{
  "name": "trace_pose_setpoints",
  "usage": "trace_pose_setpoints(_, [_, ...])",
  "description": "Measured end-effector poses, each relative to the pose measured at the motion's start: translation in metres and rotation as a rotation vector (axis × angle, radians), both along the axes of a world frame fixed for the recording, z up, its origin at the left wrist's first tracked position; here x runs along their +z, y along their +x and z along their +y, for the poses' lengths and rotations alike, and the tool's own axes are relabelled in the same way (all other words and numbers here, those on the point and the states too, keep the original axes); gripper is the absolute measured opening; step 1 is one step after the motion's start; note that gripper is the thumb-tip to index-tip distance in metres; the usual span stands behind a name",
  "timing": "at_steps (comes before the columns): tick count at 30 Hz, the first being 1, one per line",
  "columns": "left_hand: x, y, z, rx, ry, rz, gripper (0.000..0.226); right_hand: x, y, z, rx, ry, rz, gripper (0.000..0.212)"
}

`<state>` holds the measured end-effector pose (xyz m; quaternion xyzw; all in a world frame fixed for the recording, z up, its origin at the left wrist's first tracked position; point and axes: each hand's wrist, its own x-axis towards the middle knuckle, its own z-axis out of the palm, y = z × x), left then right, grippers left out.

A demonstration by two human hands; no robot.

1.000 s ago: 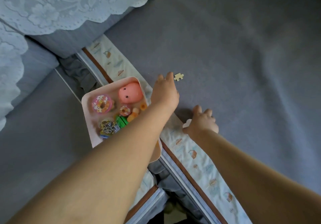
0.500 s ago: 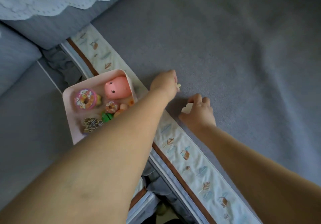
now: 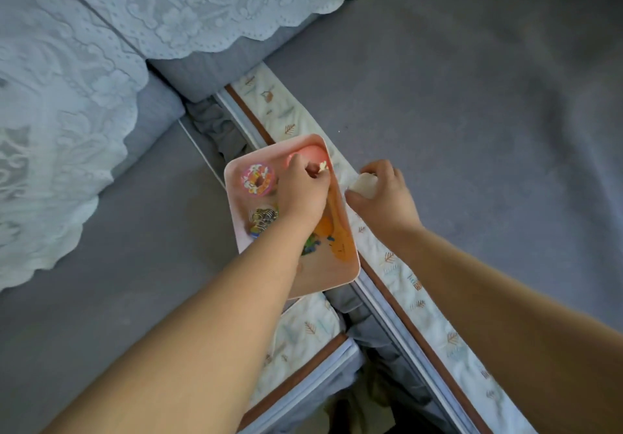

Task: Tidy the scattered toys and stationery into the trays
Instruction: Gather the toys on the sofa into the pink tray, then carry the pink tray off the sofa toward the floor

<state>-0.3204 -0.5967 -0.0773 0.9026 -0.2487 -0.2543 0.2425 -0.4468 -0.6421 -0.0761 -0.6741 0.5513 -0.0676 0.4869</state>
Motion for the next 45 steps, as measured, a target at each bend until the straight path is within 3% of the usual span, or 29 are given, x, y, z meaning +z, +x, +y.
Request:
trace_pose_setpoints(3, [-0.003,0.013,0.027,0.027,0.044,0.045,0.017,0.004,0.014,0.019,0.076,-0.012,-0.017,0.048])
trace_pose_setpoints(7, [-0.013,0.023,0.060,0.078,0.021,0.117,0.023,-0.005,0.012,0.039,0.140,-0.198,0.087,0.048])
trace_pose_setpoints(10, [-0.015,0.026,0.080,0.096,0.034,0.104,0.030,-0.015,0.007,0.049,0.011,-0.042,0.265,0.052])
trace_pose_setpoints(15, [-0.025,0.030,0.113,0.005,0.080,0.124,0.031,-0.032,0.008,0.075,0.095,0.140,0.461,0.042])
trace_pose_setpoints(17, [-0.027,0.029,0.123,-0.039,0.116,0.131,0.032,-0.036,0.006,0.083,0.002,0.175,0.456,0.035])
trace_pose_setpoints(26, [-0.014,-0.003,0.125,-0.222,0.165,0.131,0.030,-0.024,-0.036,0.104,-0.408,0.282,0.270,0.039])
trace_pose_setpoints(31, [0.004,-0.053,0.095,-0.406,0.070,0.059,0.031,-0.019,-0.106,0.115,-0.870,0.450,-0.047,0.039])
trace_pose_setpoints(39, [0.027,-0.193,0.047,-0.691,-0.227,-0.054,0.028,0.010,-0.237,0.129,-1.060,0.306,-0.035,0.023])
trace_pose_setpoints(45, [0.031,-0.303,0.034,-0.863,-0.283,-0.108,0.038,0.022,-0.347,0.161,-1.219,0.258,-0.013,0.024])
